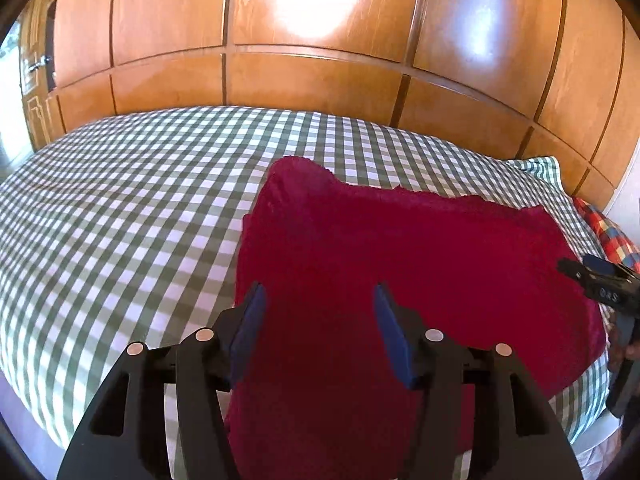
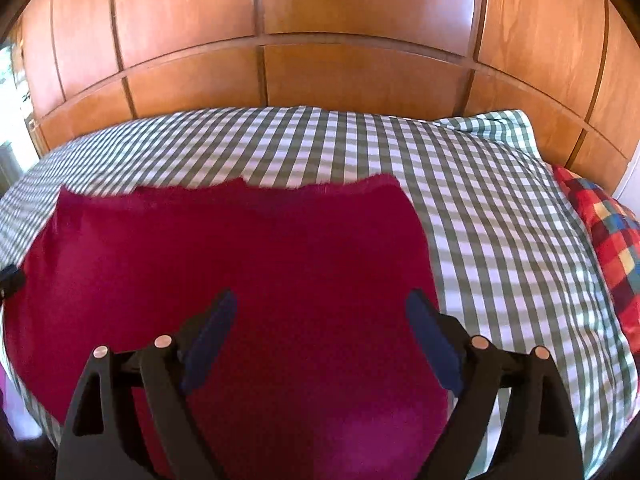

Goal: Fold small clothes

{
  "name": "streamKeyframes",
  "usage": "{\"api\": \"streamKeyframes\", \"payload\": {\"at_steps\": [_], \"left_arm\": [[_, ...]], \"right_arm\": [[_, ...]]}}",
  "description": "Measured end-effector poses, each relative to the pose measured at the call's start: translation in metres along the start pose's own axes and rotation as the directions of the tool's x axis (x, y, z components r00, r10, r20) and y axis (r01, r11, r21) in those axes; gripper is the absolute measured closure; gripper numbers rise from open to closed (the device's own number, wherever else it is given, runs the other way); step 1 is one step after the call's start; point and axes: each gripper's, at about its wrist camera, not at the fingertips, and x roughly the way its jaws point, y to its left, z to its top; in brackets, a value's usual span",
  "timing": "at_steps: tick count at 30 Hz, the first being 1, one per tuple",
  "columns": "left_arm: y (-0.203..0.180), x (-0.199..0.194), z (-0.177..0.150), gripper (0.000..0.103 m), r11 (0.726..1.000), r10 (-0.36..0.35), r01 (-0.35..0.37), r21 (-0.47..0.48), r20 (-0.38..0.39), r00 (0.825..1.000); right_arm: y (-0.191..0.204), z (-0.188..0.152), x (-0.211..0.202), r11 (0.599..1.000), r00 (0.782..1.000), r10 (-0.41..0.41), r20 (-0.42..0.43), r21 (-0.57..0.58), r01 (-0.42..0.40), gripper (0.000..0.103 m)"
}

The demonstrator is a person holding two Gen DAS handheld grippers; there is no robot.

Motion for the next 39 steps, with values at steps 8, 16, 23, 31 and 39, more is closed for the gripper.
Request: {"api": "streamKeyframes", "payload": {"at_steps": [8,16,23,31,39], "left_arm": [[0.008,-0.003,-0.012,0.048,1.000,0.010,-0.010,-0.012,-0.018,1.000],[0.014,0.000,-0.021,0.045,0.999,0.008,-0.010,-0.045,-0.035,0.999],[0.013,0.001,-0.023,0.043,0.999,0.021,-0.022,-0.033,-0.031,0.999],[0.011,0.004,-0.028,0.032,0.999,0.045,-0.044,0.023,-0.033,0.998],[0.017,0.000,-0.035,0.032,0.999,0.027,-0.026,0.023,-0.042,0.999]], "right_arm": [[-0.028,-0.040,-0.026,0.996,0.999,-0.024,-0.024,0.089,0.026,0.016],[-0.037,-0.061,-0.035,0.990,0.995,0.073,-0.070,0.128,-0.064,0.073],[-0.029,-0.061,-0.038,0.995,0.993,0.074,-0.090,0.068,-0.068,0.092],[-0.043,-0.091,-0.051,0.998,0.985,0.062,-0.163,0.030,-0.058,0.094],[-0.052,-0.091,-0.049,0.985,0.980,0.126,-0.154,0.136,-0.106,0.085]]}}
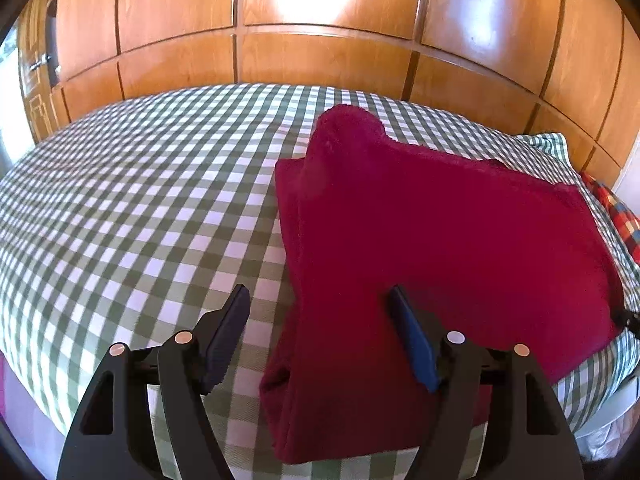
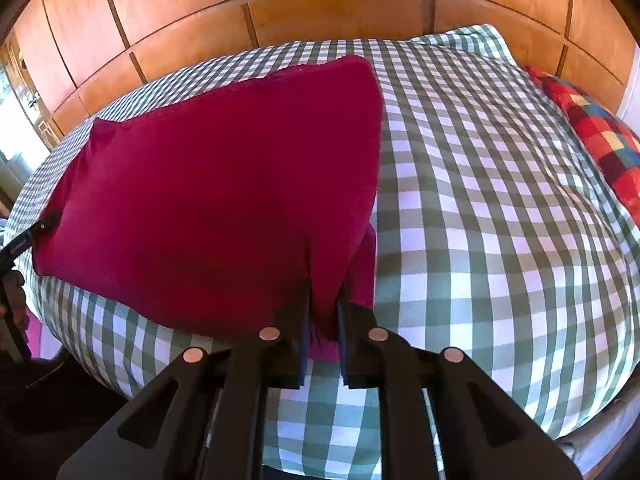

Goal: Fold small clothes

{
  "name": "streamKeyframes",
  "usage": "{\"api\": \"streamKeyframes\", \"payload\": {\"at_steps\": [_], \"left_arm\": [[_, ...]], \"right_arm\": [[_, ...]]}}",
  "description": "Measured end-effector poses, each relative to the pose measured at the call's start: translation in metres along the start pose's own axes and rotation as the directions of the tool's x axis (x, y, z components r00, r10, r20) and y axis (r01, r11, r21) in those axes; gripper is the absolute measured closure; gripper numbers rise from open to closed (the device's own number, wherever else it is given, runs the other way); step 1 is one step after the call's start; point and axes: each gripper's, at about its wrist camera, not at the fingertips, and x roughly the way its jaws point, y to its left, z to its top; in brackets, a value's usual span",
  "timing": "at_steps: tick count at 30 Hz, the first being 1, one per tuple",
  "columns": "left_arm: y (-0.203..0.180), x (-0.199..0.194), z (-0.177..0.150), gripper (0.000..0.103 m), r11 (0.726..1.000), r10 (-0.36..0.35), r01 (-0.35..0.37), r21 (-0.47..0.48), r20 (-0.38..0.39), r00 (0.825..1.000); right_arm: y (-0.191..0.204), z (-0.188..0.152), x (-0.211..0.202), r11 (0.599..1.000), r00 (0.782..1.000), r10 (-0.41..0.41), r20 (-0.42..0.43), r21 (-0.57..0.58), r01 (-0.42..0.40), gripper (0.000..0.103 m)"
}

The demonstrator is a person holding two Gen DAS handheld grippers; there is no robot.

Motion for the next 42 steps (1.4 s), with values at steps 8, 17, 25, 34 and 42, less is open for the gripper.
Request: {"api": "streamKeyframes", "payload": {"at_steps": [8,17,25,34,42], "left_arm": [[0.016,-0.026,-0.014,0.032,0.995,-0.101,0.102,0.024,-0.015,0.995],[0.028,-0.029,-0.033,0.086,0.963,-0.268,0.264,-0.060,-0.083,0.960],[0.033,-0.029,-0.047,0.097,0.966,-0.257,0.257,-0.021,-0.122,0.959],[0.048,-0.057,-0.023,0.096,0.966,-0.247,0.243,-0.086,-0.040,0.968],[-0.012,-0.038,0.012,0.075,0.980,-0.193,0.193,0.053,0.006,0.981]], "right_arm": [[0.010,0.011,-0.015,1.000,0.999,-0.018,0.042,-0.003,0.018,0.049],[0.017,0.037,0.004,0.999,0.996,-0.047,0.071,-0.014,0.048,0.080],[0.005,0.015,0.016,0.994,0.993,-0.103,0.062,-0.038,0.105,0.095],[-0.011,0.021,0.007,0.998,0.998,-0.042,0.055,0.059,0.038,0.041],[-0.038,0.041,0.004,0.948,0.973,0.209,0.095,0.224,-0.226,0.020]]}}
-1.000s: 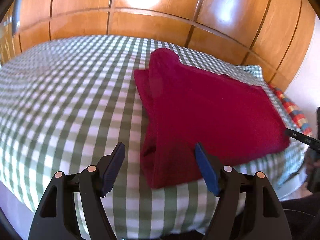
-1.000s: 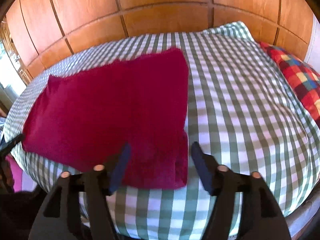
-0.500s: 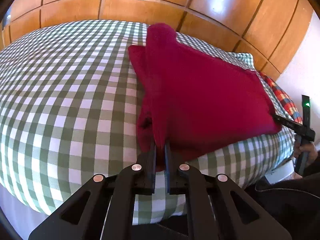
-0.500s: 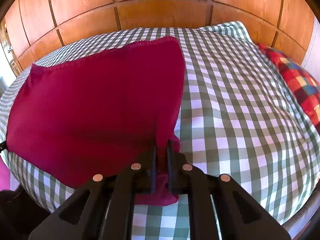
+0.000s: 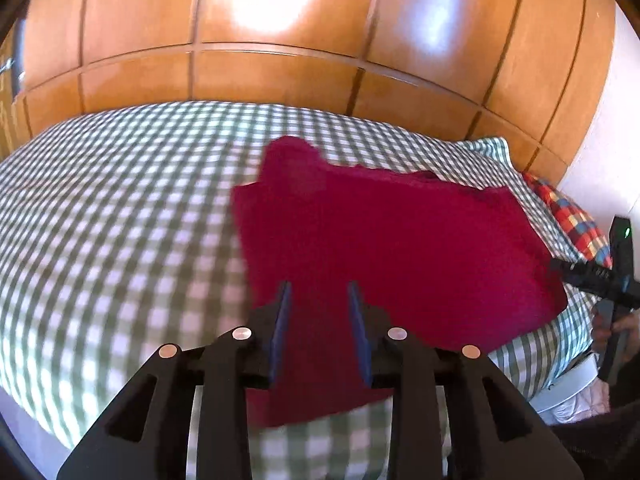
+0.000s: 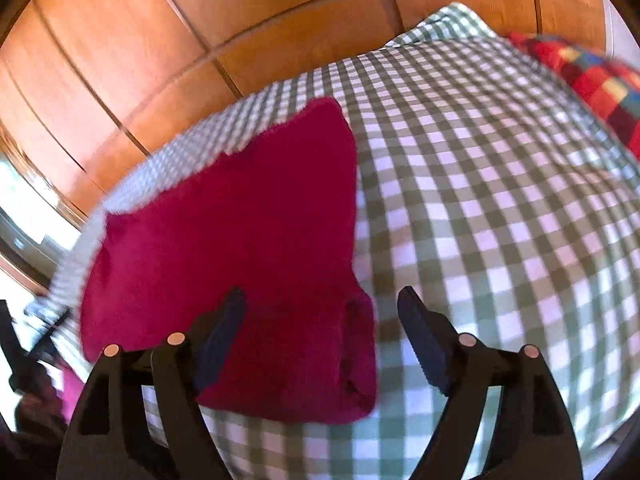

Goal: Fold small clothes

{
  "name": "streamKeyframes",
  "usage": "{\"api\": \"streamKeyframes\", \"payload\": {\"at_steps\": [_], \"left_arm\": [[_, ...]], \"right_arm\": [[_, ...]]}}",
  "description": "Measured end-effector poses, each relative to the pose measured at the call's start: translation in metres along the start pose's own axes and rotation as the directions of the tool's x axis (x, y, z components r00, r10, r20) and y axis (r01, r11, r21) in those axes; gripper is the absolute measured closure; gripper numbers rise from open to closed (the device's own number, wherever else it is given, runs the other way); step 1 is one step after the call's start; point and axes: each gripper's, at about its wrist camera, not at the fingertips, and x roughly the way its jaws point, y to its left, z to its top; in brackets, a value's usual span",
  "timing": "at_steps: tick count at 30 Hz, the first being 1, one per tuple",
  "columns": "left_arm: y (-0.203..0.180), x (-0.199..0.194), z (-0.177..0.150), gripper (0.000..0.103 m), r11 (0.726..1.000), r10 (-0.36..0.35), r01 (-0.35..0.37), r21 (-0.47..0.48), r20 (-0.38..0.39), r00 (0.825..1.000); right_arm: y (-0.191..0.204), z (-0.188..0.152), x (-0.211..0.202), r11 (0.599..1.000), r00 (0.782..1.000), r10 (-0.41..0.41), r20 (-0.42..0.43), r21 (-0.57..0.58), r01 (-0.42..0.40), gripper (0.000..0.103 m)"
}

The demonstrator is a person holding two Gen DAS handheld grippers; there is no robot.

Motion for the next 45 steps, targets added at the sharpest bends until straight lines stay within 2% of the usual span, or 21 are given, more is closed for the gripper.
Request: {"api": "streamKeyframes", "payload": {"at_steps": [5,10,14,26,32,40,45], "left_arm": [[-0.023,0.038,0.011,0.075,0.998,0.027,-0.023,0.064,-0.057,0.998],[-0.026,0.060,0.013,0.073,0.994,0.075,-0.068,0.081,-0.083,0.994],[-0.025,0.068,0.015,0.072,0.994,0.084,-0.077,0.074,-0.091,0.992],[-0.025,0.072,0.014,0.072,0.994,0.090,-0.085,0.071,-0.081,0.993],[-0.025,0.071,0.014,0.072,0.995,0.087,-0.082,0.065,-0.078,0.993],[-0.024,0.069,0.013,0.072,0.995,0.082,-0.078,0.056,-0.075,0.994],[-0.022,0.068,0.013,0.072,0.996,0.076,-0.073,0.047,-0.075,0.994]], "right_arm": [[-0.006,0.009,0.032,0.998,0.992,0.066,-0.107,0.016,-0.065,0.019],[0.001,0.008,0.037,0.994,0.987,0.102,-0.127,-0.018,-0.105,0.020],[-0.002,0.002,0.036,0.989,0.979,0.142,-0.146,-0.015,-0.146,0.033],[0.004,-0.009,0.038,0.983,0.970,0.184,-0.161,0.016,-0.184,0.051],[0.011,-0.006,0.043,0.980,0.965,0.200,-0.170,0.037,-0.197,0.065],[0.017,0.001,0.040,0.981,0.966,0.194,-0.172,0.047,-0.188,0.072],[0.028,0.007,0.030,0.971,0.958,0.237,-0.159,0.074,-0.228,0.073]]}}
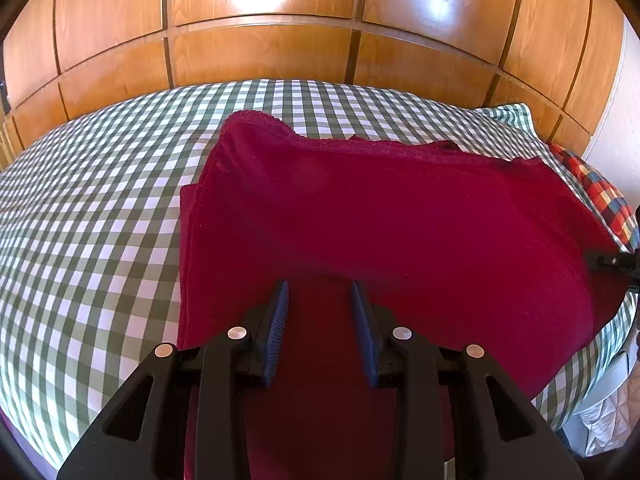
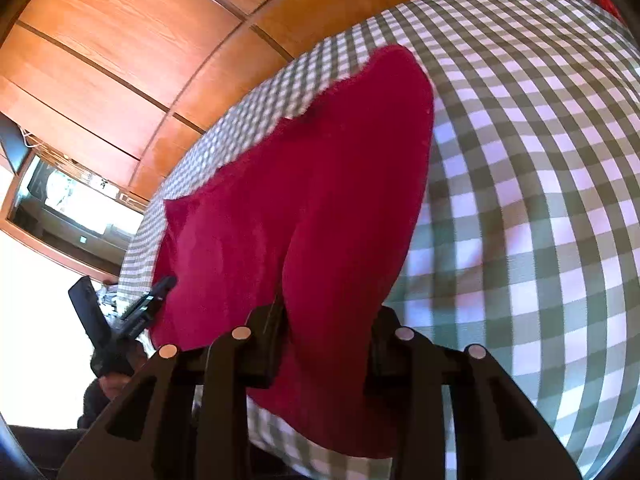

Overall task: Fold small clothes
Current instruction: 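Lift the sweater edge with the right gripper and fold it over the stack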

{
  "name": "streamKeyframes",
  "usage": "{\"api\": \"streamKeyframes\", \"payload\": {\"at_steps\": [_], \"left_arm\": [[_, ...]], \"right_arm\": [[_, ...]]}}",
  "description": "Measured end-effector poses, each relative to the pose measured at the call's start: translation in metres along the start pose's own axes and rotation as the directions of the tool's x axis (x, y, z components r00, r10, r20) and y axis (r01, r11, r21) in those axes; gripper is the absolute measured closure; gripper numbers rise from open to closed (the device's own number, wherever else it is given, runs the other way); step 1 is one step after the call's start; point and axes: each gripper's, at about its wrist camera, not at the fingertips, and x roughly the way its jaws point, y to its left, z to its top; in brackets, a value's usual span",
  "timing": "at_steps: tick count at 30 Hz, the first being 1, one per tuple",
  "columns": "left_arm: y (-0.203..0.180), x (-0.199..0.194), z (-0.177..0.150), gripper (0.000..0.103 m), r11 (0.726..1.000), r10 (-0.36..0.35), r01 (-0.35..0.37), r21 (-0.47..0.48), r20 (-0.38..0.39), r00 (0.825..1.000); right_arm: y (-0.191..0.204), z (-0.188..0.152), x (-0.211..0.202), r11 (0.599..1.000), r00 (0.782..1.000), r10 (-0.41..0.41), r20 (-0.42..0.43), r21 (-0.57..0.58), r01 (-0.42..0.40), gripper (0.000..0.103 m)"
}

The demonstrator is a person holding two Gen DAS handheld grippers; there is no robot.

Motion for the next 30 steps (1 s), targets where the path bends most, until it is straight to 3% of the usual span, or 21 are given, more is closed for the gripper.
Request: {"api": "streamKeyframes", "payload": {"at_steps": [10,19,30], "left_arm": [[0.005,-0.001,0.000,0.072,0.999,-0.029,0.029,-0.017,0.000,1.000],[0.015,-0.004,0.000,0.072,0.996,-0.081,0.081,-0.043,0.000,0.997],[0.023,-0.005,-0.003,0.072,0.989,-0.133,0.134,-0.065,0.007,0.991]], "right_arm": [[0.052,0.006,-0.005,0.998,1.000,0.024,0.000,-0.057,-0.024,0.077],[0.131,0.026,0.000,0.984,0.997,0.065,0.043,-0.171,-0.057,0.080],[0.229,0.028,0.068,0.935,0.998,0.047,-0.049,-0.350,-0.061,0.080]]}}
